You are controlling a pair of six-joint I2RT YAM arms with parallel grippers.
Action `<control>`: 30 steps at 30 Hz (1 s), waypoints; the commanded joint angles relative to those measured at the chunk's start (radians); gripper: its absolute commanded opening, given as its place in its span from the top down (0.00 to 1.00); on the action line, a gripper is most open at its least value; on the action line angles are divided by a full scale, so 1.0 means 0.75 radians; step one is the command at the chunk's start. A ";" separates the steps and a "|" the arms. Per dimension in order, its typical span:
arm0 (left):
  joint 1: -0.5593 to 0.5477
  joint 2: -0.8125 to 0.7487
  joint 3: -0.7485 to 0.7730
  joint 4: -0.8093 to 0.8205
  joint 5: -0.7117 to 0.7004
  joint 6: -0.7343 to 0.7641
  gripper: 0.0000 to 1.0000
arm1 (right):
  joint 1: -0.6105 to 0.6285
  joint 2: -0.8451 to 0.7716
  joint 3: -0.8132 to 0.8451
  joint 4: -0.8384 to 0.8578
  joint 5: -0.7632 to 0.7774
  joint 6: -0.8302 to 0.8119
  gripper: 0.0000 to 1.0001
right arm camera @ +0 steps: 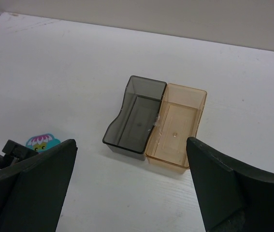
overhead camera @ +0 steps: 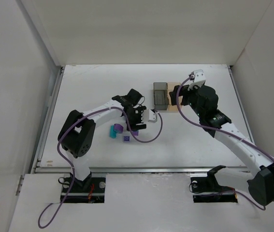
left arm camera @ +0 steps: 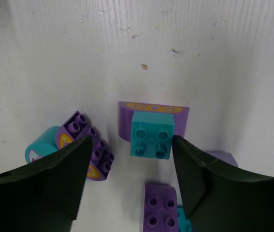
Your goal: Sort the legos into containers by color
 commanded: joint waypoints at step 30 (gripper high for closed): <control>0.154 -0.584 -0.013 0.478 0.386 -0.300 1.00 | -0.207 0.039 0.300 -0.196 -1.016 0.074 0.00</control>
